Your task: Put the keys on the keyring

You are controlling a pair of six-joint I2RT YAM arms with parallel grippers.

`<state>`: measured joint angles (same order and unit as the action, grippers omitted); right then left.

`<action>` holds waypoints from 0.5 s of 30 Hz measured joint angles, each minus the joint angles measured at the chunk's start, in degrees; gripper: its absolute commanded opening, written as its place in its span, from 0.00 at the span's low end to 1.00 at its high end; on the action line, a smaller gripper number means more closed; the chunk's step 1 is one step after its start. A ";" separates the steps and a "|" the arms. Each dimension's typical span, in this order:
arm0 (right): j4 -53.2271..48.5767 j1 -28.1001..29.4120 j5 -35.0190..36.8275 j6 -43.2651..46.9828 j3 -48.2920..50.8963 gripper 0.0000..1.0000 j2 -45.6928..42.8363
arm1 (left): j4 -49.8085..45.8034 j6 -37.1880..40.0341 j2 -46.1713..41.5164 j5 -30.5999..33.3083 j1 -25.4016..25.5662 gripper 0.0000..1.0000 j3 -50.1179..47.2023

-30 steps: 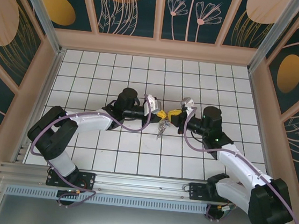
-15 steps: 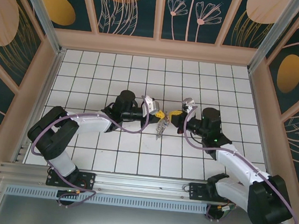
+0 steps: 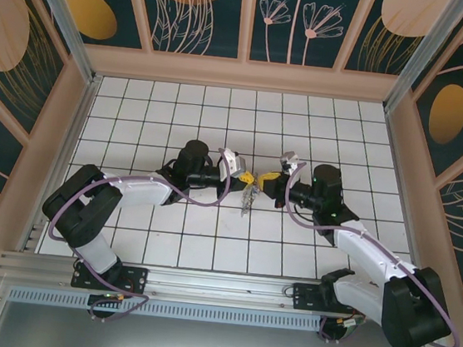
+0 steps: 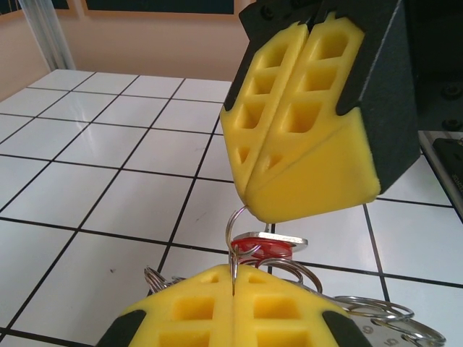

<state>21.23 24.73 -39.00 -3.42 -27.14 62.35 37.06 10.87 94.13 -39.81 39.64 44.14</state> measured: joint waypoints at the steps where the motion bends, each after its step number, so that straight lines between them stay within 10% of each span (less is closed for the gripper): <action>1: 0.00 0.00 -0.26 0.00 -0.20 0.10 0.33 | 0.00 0.00 0.00 0.00 0.00 0.00 0.00; 15: -0.44 0.00 -0.44 -0.04 -1.57 0.00 2.43 | -0.26 0.02 -0.31 0.28 0.02 0.00 -0.02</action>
<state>20.80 24.73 -39.44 -3.46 -28.71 64.77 36.80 10.90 93.82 -39.53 39.66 44.12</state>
